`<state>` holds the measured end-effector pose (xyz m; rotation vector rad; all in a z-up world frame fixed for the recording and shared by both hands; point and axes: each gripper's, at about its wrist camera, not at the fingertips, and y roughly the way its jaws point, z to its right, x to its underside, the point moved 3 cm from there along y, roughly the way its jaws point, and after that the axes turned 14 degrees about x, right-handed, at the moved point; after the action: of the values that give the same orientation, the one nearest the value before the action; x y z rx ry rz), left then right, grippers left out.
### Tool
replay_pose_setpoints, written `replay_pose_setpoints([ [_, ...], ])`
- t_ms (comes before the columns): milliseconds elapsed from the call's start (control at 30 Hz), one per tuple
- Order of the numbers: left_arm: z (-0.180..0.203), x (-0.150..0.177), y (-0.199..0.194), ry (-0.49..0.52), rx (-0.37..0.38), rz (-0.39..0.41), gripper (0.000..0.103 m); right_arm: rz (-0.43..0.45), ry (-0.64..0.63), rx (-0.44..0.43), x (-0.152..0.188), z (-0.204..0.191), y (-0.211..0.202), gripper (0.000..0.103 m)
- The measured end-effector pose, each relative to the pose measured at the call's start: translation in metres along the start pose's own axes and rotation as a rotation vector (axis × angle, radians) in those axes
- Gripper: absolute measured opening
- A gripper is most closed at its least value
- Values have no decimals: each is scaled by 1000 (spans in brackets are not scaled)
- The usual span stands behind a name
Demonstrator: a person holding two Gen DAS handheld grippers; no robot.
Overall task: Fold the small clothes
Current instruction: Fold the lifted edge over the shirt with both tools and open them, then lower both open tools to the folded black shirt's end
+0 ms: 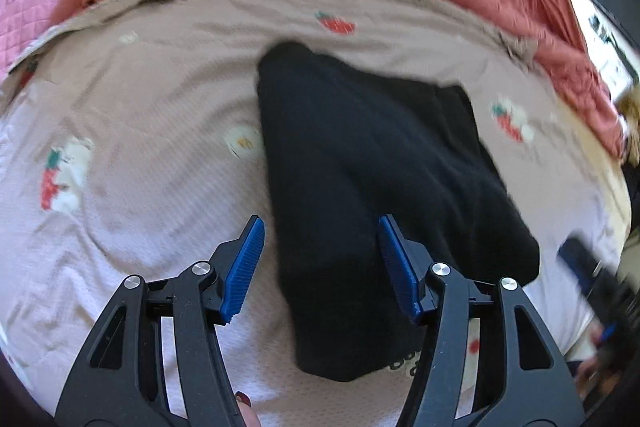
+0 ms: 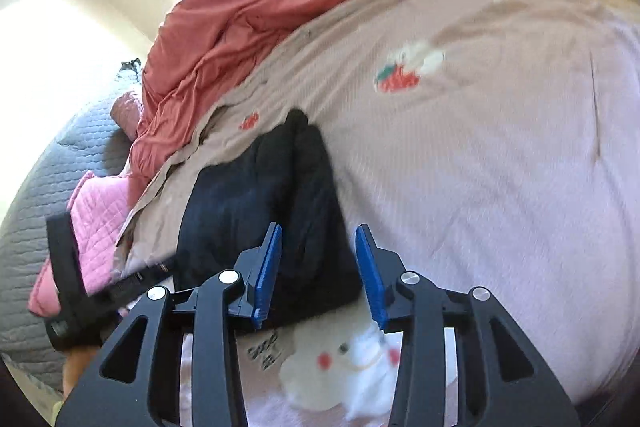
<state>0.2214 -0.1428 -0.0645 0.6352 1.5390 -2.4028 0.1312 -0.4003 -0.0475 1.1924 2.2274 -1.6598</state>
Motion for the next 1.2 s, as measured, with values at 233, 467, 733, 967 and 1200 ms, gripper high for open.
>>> replay_pose_setpoints([
  [233,3,12,6,26,-31,18,51,-91,-68,22,-9,-6,38,38],
  [467,3,14,6,21,-21,6,54,-247,-249,141,10,-18,73,26],
  [733,2,15,5,10,-23,-7,58,-238,-260,209,4,-11,63,35],
  [967,4,15,5,18,-32,-24,61,-220,-278,222,-1,-10,58,37],
  [1200,5,16,5,28,-44,-29,62,-176,-311,269,-4,-13,53,47],
])
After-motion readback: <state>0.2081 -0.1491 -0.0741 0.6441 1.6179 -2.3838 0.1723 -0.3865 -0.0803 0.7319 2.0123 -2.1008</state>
